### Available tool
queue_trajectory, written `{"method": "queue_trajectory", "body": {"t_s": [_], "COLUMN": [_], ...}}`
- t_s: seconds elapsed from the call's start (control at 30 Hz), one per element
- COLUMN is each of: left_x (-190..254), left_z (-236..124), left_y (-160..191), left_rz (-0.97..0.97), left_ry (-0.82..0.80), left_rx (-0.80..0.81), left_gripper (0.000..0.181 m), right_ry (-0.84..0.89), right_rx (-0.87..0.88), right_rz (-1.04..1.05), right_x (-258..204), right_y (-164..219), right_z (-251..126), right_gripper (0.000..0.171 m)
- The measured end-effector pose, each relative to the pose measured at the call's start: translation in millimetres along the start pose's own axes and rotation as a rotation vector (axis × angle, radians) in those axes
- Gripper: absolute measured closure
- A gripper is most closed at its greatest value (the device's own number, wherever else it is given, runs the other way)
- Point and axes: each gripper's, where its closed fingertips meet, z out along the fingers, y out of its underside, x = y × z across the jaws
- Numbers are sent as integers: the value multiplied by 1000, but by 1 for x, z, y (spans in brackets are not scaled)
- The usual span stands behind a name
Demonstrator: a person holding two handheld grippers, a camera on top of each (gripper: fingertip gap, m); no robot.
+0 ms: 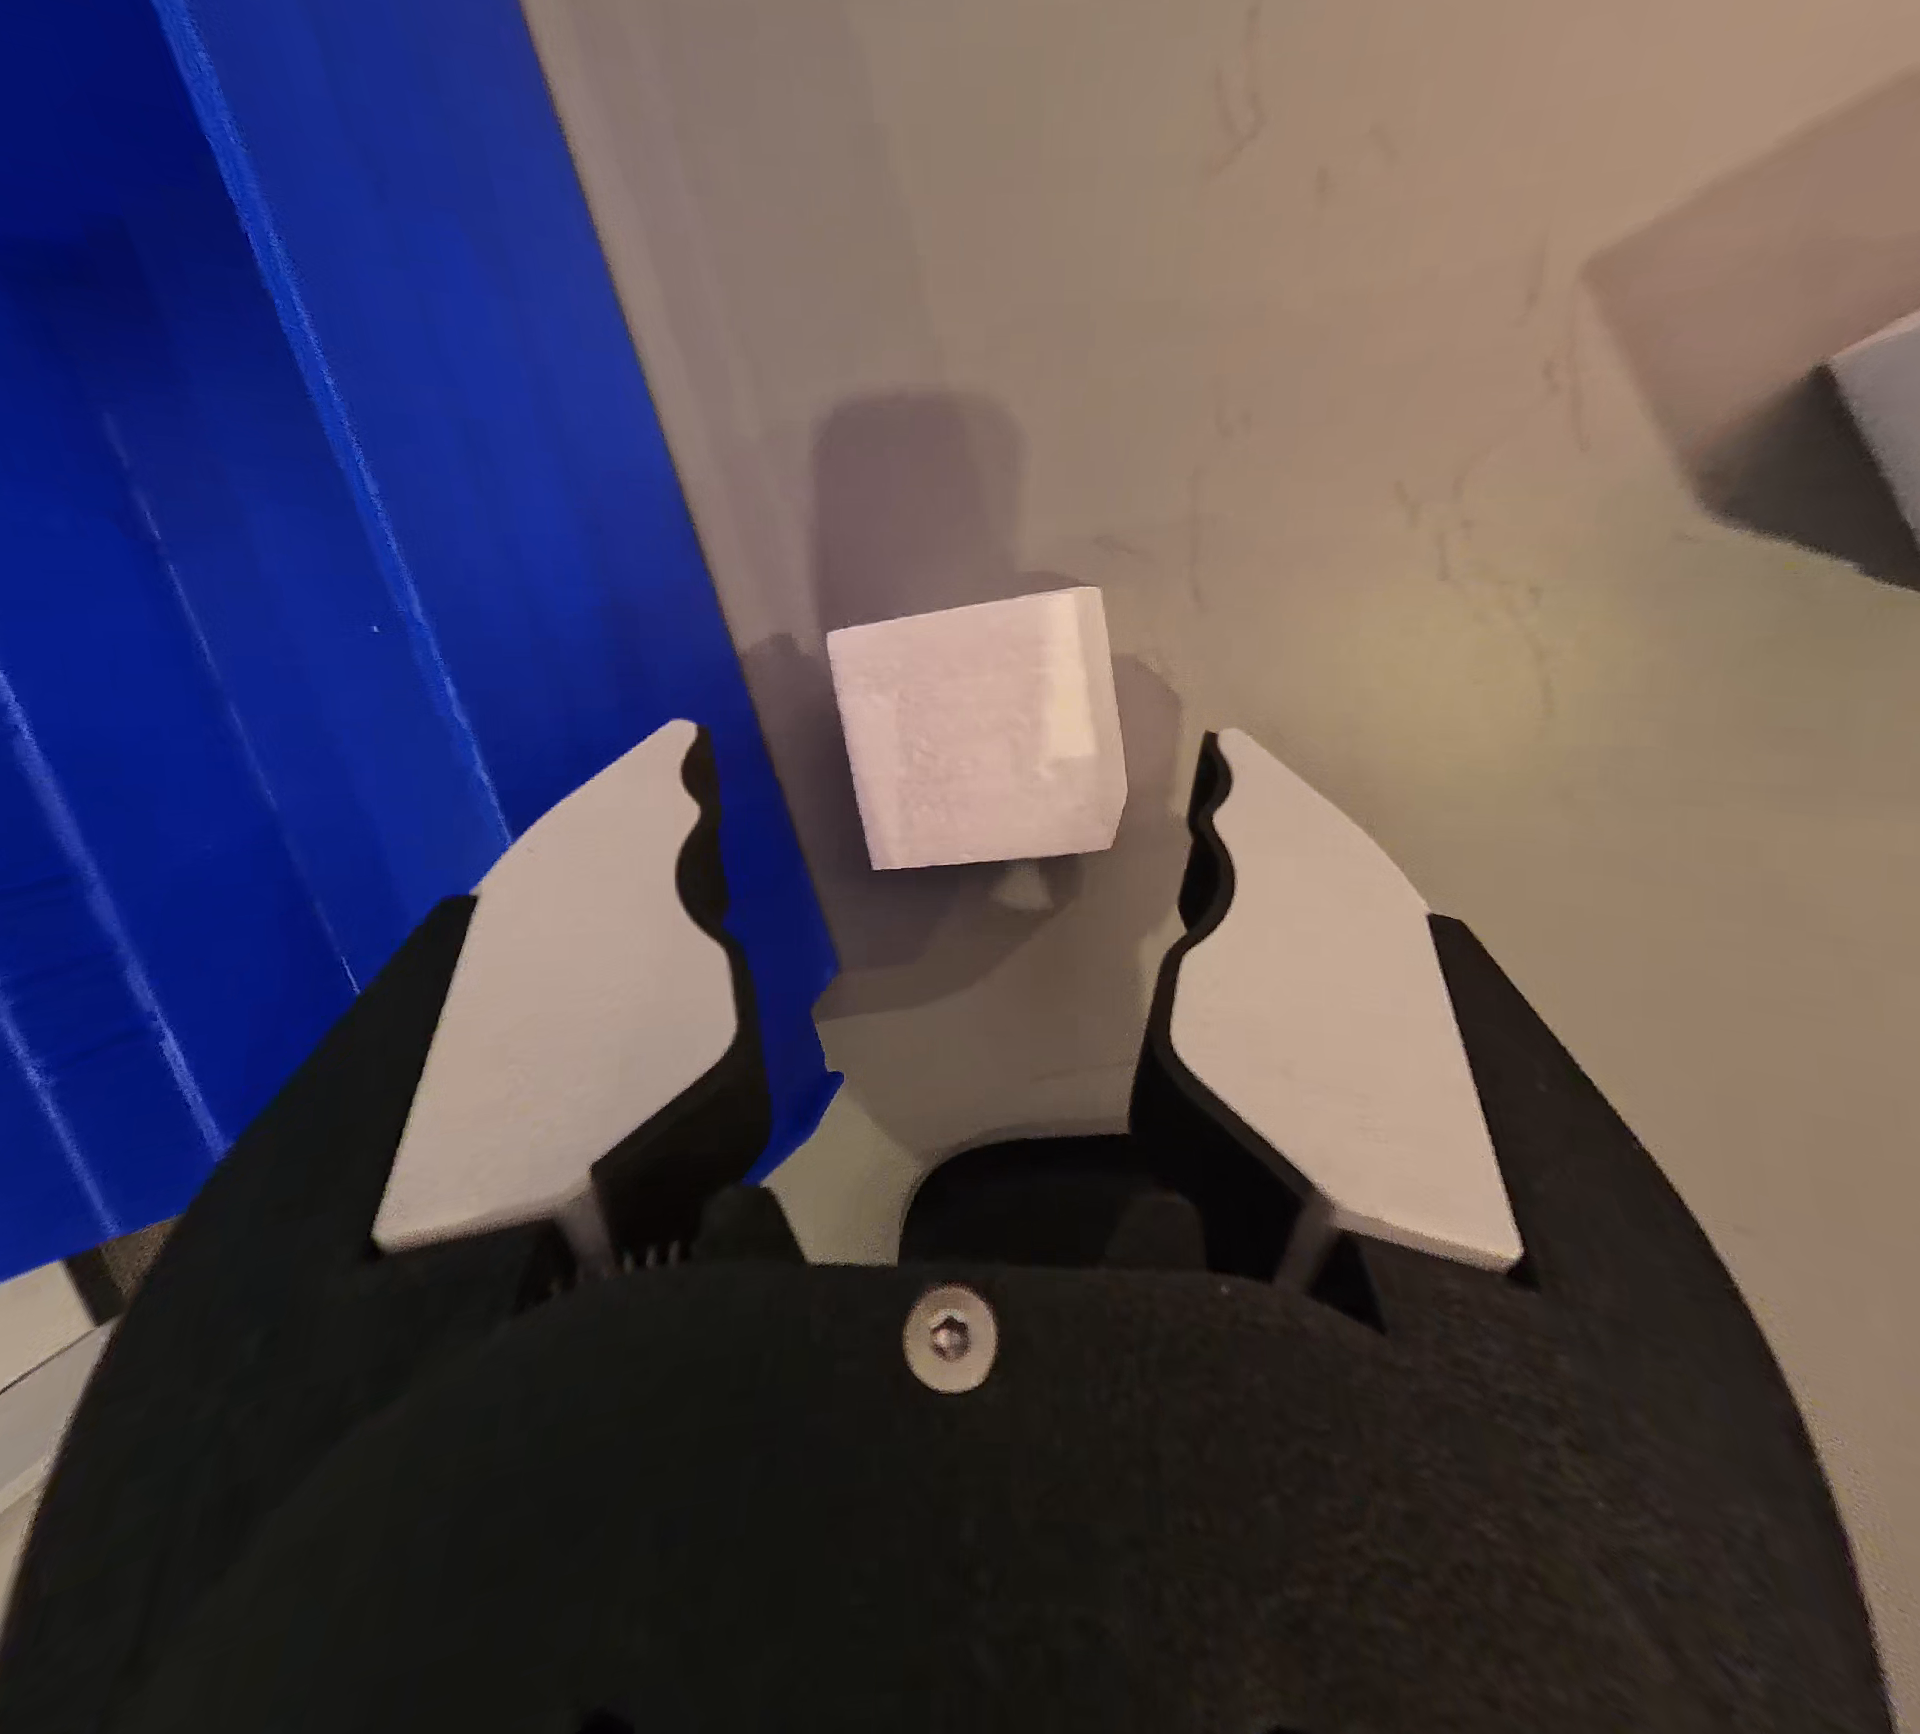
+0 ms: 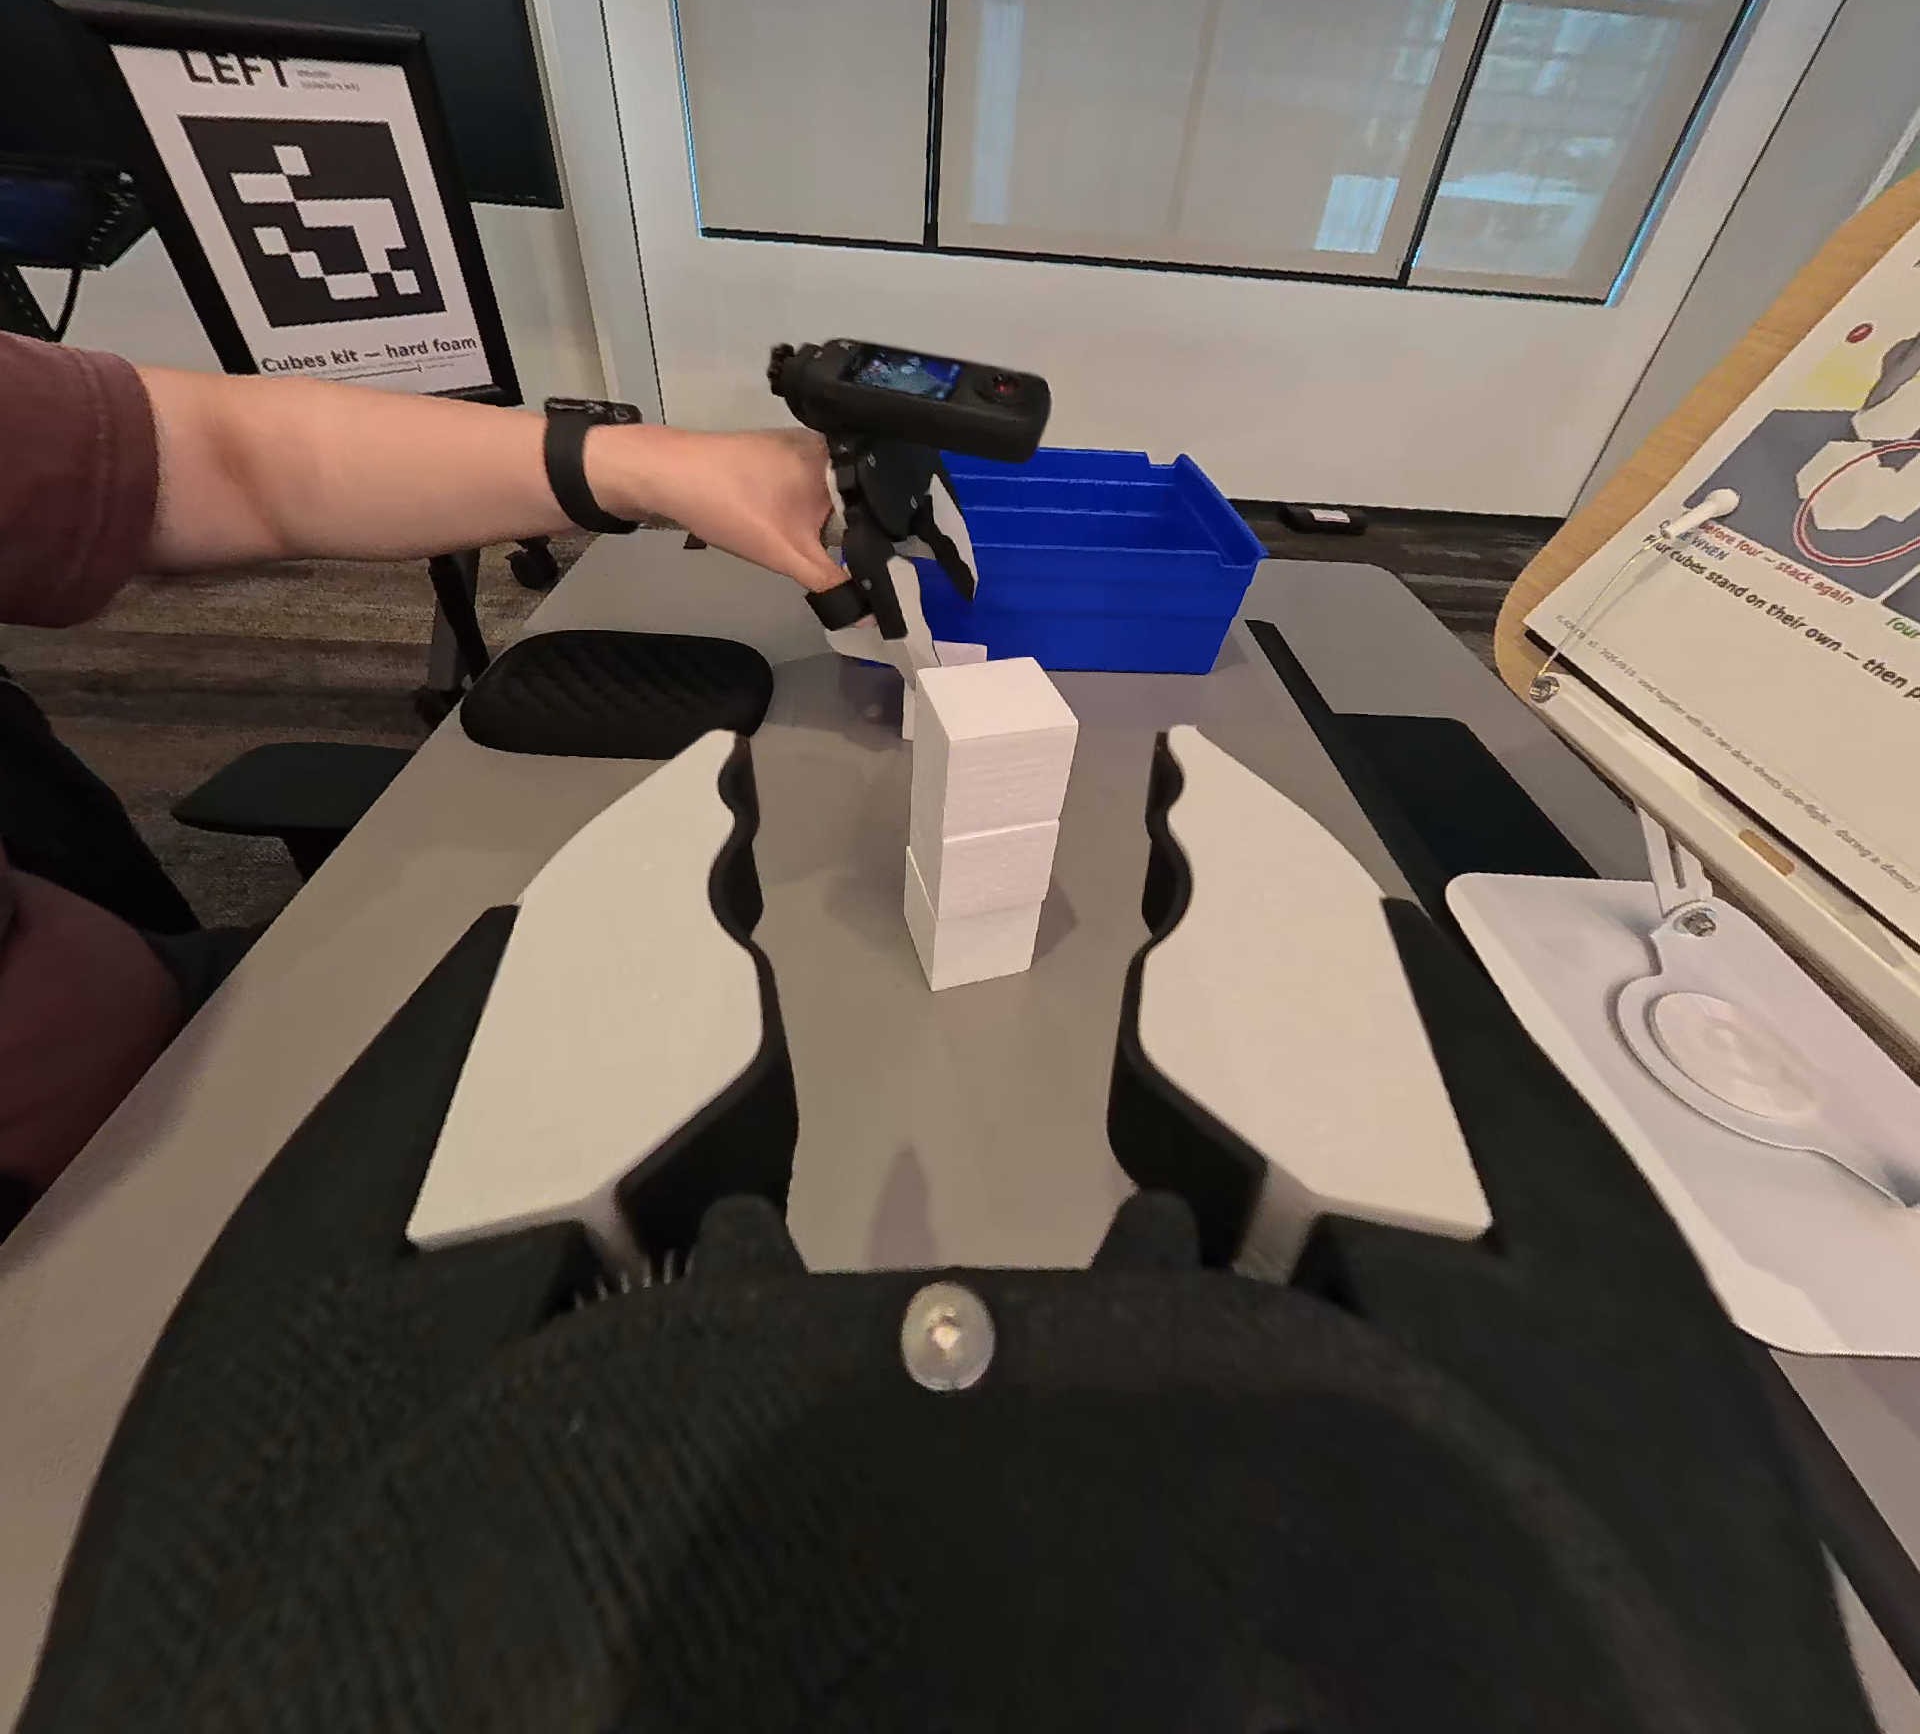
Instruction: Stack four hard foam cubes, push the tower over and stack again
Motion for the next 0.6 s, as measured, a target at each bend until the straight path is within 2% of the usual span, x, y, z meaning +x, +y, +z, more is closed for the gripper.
{"method": "queue_trajectory", "body": {"t_s": [0.2, 0.33, 0.4, 0.6], "left_x": [5, 16, 23, 14], "left_z": [19, 33, 36, 19], "left_y": [4, 17, 22, 14], "left_rz": [-21, -79, -114, -87], "left_ry": [16, 113, 187, 171], "left_rx": [-63, -154, -195, -140], "left_gripper": [100, 103, 117, 118], "right_ry": [2, -7, -10, -12], "right_rx": [14, 25, 29, 49], "right_rz": [2, 6, 2, 1], "right_x": [1, 0, -1, -2], "right_y": [-2, -4, -6, -10], "right_z": [-6, -9, -10, -14], "right_gripper": [99, 99, 99, 99]}}
